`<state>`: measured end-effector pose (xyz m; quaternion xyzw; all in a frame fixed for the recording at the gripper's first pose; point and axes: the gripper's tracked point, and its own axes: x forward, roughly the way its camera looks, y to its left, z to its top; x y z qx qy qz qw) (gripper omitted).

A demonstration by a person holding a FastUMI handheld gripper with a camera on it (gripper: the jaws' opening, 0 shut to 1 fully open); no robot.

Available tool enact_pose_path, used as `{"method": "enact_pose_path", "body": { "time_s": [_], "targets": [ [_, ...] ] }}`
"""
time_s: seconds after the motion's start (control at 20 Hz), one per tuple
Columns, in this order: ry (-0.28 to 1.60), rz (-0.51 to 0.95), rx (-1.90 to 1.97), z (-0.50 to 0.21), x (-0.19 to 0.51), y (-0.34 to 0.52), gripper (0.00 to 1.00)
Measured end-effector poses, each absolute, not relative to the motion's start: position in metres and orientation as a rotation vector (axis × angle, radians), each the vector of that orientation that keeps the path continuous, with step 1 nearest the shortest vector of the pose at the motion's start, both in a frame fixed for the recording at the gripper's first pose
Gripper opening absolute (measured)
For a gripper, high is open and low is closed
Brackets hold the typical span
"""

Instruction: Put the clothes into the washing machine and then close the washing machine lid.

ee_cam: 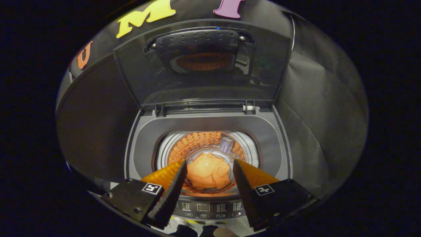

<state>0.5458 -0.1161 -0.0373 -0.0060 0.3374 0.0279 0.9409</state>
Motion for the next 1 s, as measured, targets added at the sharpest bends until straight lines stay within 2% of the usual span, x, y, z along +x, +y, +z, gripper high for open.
{"method": "enact_pose_path", "body": {
  "time_s": [1.0],
  "targets": [
    [0.318,0.007,-0.005,0.125,0.46,-0.083,0.87]
  ]
}}
